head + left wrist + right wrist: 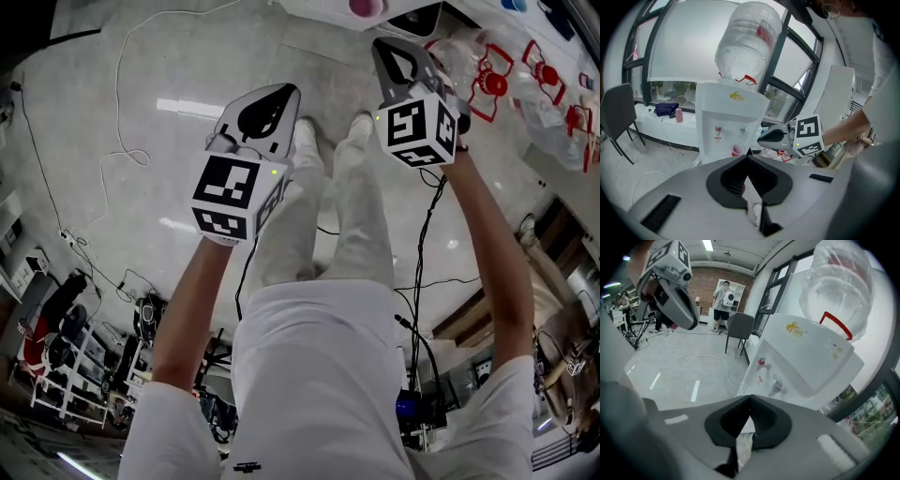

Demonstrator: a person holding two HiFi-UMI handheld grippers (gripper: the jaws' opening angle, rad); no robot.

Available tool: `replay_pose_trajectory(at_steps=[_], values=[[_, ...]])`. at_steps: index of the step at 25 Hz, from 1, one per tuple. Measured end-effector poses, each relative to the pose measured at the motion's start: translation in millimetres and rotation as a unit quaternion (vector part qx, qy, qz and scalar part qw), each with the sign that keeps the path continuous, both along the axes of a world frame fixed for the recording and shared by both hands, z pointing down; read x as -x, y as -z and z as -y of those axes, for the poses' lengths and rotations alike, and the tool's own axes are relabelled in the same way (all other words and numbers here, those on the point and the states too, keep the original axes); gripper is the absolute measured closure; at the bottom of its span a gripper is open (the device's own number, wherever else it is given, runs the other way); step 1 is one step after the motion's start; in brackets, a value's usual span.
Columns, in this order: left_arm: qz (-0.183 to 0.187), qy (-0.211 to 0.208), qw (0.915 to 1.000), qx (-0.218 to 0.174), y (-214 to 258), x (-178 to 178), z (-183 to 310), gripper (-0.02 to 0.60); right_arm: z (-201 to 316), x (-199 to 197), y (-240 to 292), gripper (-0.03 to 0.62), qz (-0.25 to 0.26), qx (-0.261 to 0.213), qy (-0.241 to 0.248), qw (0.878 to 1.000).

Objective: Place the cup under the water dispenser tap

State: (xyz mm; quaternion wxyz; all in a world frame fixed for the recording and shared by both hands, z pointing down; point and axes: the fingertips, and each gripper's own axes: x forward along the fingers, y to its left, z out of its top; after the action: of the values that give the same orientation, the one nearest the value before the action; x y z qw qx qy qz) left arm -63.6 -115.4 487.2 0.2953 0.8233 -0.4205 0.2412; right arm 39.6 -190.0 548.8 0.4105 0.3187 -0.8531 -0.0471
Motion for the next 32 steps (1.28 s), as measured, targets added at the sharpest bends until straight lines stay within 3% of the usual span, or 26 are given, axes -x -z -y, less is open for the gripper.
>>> replay_pose_trajectory(at_steps=[9,17,26,32], values=[[-0.01,0.006,0.9996,-0.027,57.9,0.5,-8.2,0.583,-29.3,6.0,93.5,0.583,0.078,0.003,-0.037,0.996],[-0.028,0.041,0.9974,-0.052,119.3,11.2,-20.1,0.583,-55.5,10.7,171.1,0.583,0.13,-0.012,-0.061,0.99],[-0.043,0.059,0.9923,-0.1,184.7,24.3,-41.9,0.583,-86.1,14.2,255.2,0.583,0.197,-0.035,-0.1,0.975],[-0.052,0.061,0.9872,-0.138,226.5,30.0,-50.4,0.583,-105.9,22.3,294.7,0.583,0.217,-0.05,-0.101,0.97]])
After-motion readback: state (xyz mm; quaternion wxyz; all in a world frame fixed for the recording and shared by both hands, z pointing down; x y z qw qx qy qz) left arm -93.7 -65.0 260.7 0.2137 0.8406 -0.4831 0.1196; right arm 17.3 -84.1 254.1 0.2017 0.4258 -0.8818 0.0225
